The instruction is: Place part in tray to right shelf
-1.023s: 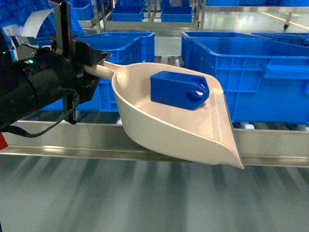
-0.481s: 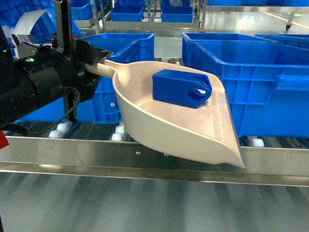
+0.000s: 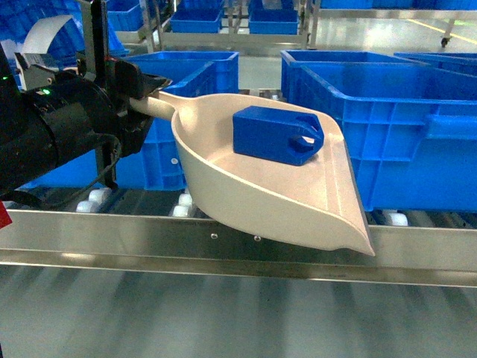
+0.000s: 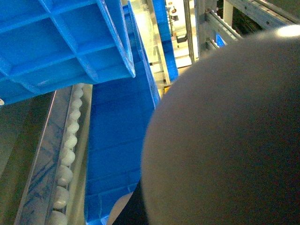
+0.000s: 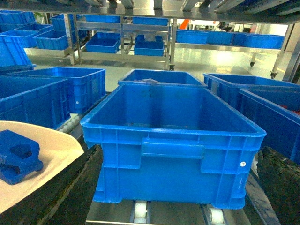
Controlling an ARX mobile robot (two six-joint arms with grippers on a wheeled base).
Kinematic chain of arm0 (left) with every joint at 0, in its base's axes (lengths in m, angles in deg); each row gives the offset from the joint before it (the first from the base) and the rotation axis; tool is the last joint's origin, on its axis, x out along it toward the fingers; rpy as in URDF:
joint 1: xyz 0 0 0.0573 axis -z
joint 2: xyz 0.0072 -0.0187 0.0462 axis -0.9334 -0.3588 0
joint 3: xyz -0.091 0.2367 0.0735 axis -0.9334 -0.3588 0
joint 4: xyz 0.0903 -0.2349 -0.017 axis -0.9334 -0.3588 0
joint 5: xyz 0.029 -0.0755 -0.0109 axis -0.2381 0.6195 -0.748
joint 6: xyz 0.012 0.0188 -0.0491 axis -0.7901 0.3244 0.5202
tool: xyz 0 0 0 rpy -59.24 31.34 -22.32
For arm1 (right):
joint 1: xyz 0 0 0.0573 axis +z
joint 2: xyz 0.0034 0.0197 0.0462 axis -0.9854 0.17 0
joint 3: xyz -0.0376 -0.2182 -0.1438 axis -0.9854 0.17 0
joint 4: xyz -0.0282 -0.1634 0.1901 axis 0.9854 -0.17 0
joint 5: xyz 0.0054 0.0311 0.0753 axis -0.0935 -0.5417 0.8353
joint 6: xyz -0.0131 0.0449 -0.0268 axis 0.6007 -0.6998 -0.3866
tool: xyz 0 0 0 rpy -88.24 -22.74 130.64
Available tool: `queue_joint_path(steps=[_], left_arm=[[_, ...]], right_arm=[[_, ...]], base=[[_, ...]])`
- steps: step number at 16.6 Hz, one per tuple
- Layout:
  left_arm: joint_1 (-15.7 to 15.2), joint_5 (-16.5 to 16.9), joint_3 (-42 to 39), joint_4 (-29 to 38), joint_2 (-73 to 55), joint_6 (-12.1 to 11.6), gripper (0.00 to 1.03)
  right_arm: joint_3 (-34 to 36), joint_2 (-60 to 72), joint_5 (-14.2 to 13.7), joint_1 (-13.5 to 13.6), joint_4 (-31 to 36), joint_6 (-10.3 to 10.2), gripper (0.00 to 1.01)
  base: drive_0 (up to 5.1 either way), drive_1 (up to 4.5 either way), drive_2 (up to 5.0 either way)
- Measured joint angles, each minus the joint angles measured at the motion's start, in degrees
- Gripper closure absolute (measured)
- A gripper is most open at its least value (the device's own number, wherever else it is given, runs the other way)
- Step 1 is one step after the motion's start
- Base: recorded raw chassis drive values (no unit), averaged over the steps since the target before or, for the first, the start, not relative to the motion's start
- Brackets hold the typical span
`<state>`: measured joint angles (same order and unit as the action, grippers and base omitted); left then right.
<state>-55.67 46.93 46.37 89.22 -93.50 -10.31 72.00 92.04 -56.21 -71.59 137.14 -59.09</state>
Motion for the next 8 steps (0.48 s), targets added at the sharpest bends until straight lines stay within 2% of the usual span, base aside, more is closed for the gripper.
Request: queue_joint_path(steps=[8], left_arm=[[0.0,0.0,0.0,0.0,0.0,0.0,0.90]], right_arm=[[0.0,0.0,0.0,0.0,0.0,0.0,0.03]], base=[[0.0,0.00,0.0]])
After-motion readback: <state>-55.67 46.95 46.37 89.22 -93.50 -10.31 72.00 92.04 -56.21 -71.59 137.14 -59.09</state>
